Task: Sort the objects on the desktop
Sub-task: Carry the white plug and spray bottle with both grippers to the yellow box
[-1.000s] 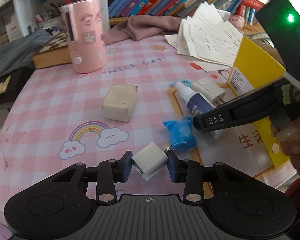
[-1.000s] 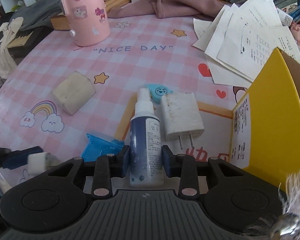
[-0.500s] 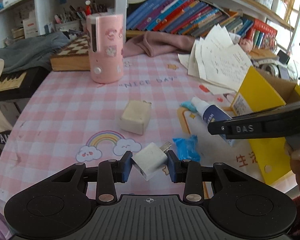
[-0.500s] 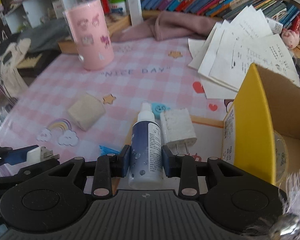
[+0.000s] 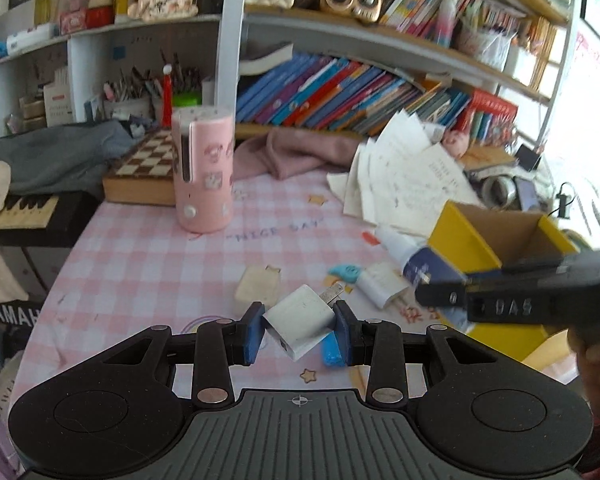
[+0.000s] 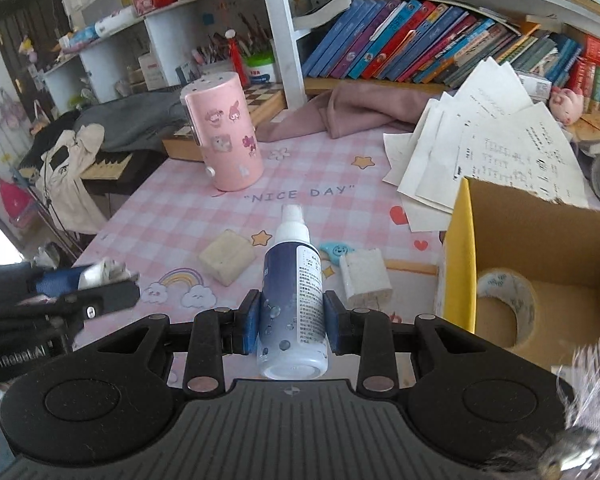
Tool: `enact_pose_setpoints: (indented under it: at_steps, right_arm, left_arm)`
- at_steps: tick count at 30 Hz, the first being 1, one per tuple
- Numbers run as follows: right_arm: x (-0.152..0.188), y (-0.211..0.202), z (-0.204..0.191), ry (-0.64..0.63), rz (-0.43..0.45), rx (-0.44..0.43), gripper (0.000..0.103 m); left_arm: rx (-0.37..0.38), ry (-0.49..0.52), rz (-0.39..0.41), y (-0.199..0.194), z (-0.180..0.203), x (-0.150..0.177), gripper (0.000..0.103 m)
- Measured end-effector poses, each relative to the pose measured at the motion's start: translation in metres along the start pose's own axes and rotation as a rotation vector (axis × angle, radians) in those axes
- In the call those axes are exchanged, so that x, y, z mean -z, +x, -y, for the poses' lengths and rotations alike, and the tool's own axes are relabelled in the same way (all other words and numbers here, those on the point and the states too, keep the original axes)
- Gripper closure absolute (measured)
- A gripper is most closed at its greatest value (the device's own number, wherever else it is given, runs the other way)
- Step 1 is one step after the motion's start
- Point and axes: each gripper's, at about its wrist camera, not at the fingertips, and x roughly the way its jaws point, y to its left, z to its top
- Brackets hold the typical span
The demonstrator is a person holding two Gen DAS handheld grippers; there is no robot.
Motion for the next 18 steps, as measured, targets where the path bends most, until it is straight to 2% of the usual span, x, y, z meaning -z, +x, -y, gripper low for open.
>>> enact_pose_setpoints:
  at_steps: [6, 18]
  right_arm:
    - [0.013, -0.023, -0.017, -0.026, 0.02, -0.02, 0.073]
    - [0.051, -0.061, -0.043, -0.001, 0.03, -0.006, 0.073]
  left_arm:
    - [0.032, -0.029, 0.03, -0.028, 0.002, 0.008, 0.068]
    - [0.078, -0.044, 0.016, -0.061, -0.001, 0.037, 0.068]
